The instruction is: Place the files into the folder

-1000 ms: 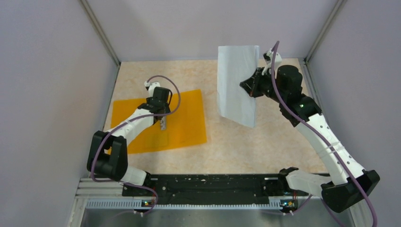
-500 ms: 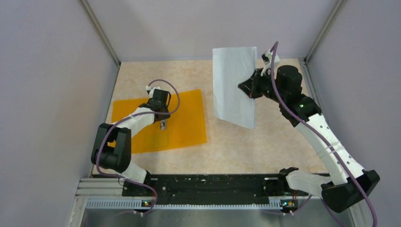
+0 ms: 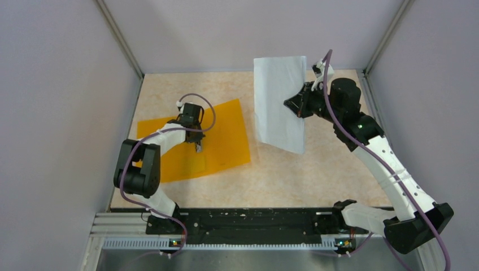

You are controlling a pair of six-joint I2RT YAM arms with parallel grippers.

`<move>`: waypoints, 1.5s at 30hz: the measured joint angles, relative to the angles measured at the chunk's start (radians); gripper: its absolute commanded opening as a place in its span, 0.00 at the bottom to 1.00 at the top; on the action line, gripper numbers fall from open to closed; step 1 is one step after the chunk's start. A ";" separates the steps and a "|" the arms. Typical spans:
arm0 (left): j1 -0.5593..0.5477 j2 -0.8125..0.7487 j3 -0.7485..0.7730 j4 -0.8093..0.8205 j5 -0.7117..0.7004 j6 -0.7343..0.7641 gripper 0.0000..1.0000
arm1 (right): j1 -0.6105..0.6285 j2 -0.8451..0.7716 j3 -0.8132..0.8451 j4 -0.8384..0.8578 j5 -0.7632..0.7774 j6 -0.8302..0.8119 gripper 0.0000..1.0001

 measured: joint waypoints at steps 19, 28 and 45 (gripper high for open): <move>-0.425 0.119 0.171 -0.113 0.005 -0.360 0.00 | 0.000 0.000 0.000 -0.031 -0.040 0.085 0.00; -0.484 0.154 0.221 -0.121 0.010 -0.418 0.27 | -0.052 -0.038 -0.087 -0.074 -0.056 0.108 0.00; -0.456 -0.049 0.206 -0.165 0.040 -0.307 0.49 | -0.113 -0.004 -0.156 -0.020 -0.225 0.191 0.00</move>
